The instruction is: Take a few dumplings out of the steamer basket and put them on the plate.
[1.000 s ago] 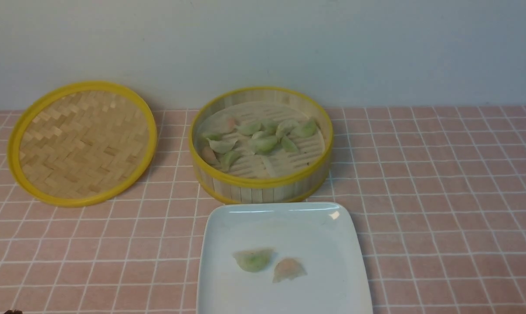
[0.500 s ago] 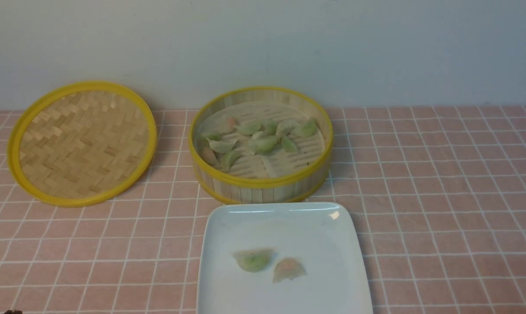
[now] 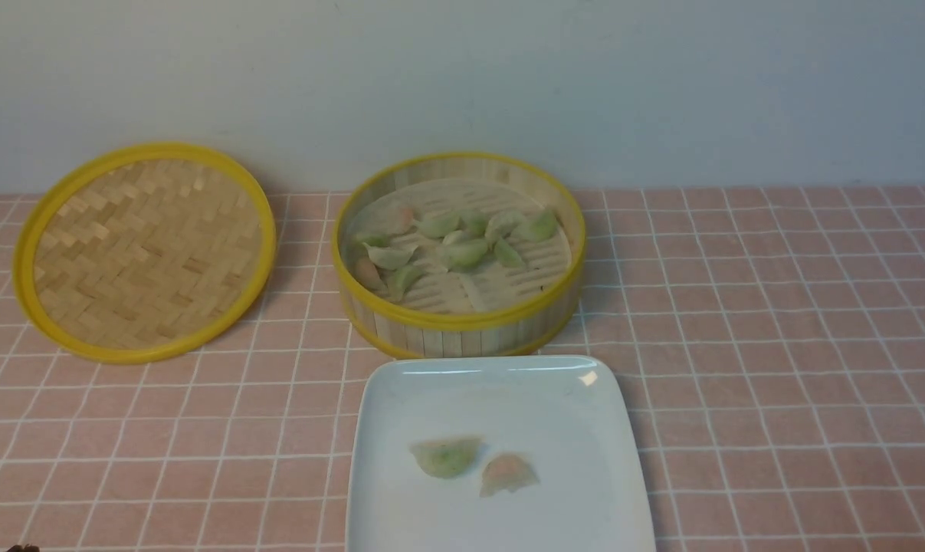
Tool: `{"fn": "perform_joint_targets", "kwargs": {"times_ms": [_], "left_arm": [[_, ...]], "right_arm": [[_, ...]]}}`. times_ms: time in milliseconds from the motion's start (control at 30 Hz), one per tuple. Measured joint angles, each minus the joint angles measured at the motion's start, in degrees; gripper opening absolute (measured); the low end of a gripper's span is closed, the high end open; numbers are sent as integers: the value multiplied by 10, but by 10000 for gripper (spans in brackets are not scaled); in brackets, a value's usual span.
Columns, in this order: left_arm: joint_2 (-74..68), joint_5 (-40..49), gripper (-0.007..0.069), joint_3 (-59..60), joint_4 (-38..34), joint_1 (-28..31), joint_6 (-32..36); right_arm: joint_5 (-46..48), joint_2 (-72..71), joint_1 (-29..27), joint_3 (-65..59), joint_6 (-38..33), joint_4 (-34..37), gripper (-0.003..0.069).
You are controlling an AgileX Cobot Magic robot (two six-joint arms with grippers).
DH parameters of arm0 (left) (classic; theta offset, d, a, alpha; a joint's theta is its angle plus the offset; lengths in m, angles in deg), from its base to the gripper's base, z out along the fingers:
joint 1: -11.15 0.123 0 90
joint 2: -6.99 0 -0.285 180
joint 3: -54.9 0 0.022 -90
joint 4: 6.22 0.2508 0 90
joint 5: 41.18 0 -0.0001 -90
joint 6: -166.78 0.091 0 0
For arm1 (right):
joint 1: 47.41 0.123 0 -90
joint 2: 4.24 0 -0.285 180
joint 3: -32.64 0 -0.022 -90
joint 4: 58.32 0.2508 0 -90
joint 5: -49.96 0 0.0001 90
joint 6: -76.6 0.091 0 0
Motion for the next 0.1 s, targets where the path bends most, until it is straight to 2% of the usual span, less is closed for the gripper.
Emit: {"fn": "perform_joint_targets", "kwargs": {"times_ms": [100], "left_arm": [[0,0,-6,0,0,0,0]], "right_arm": [[0,0,0,0,0,0,-13]]}}
